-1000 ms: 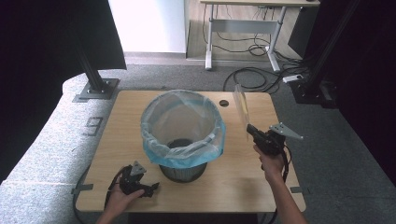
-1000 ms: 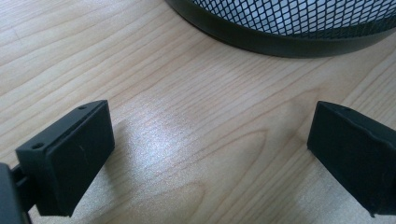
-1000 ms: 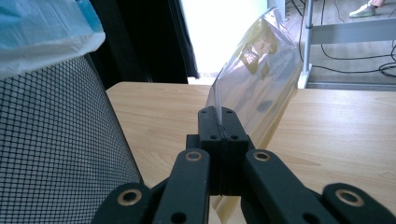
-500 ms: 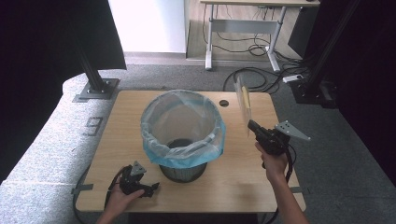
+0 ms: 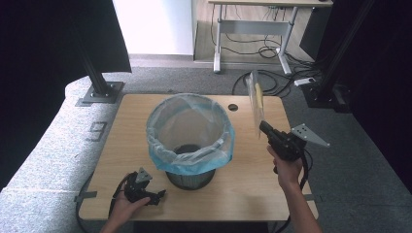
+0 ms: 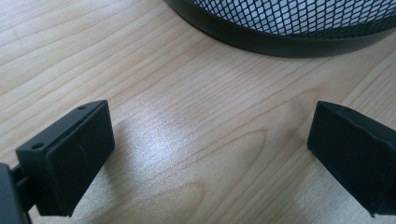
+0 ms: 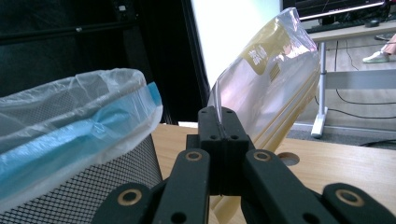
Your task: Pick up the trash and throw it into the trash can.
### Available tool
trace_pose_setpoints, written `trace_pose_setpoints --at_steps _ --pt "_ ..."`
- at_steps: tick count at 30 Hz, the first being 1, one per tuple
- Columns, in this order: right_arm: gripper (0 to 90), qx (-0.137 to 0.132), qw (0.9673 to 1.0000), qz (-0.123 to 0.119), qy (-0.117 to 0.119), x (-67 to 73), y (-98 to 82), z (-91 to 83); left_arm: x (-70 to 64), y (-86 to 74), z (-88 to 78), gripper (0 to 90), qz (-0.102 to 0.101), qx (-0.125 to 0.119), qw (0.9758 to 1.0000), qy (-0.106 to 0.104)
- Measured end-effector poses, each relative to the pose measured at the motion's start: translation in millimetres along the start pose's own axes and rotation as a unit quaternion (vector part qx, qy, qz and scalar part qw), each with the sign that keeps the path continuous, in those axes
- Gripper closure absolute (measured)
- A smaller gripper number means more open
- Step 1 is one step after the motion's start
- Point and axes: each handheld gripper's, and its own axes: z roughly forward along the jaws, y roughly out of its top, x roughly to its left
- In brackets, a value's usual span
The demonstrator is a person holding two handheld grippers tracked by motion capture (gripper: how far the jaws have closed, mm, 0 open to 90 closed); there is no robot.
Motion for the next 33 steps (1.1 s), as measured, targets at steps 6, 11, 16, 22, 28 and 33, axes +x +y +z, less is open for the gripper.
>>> trace_pose_setpoints --at_steps 6,11,16,22,28,33 --pt "89.8 -0.010 0.9999 -0.001 0.003 2.1 4.6 -2.7 0.0 0.0 0.0 0.4 0.000 0.000 1.0000 0.000" --pt "89.8 -0.015 0.9999 0.001 0.007 3.9 7.5 -3.5 0.0 0.0 0.0 0.4 0.000 0.000 1.0000 0.000" --pt "89.8 -0.021 0.9997 0.006 0.014 6.8 11.0 -4.1 0.0 0.0 0.0 0.4 0.000 0.000 1.0000 0.000" --pt "89.8 -0.027 0.9994 0.008 0.020 9.8 15.5 -6.4 0.0 0.0 0.0 0.4 0.000 0.000 1.0000 0.000" --pt "89.8 -0.036 0.9990 0.006 0.026 13.1 22.3 -10.3 0.0 0.0 0.0 0.4 0.000 0.000 1.0000 0.000" --pt "89.8 -0.044 0.9984 0.006 0.036 17.5 28.1 -12.6 0.0 0.0 0.0 0.4 0.000 0.000 1.0000 0.000"
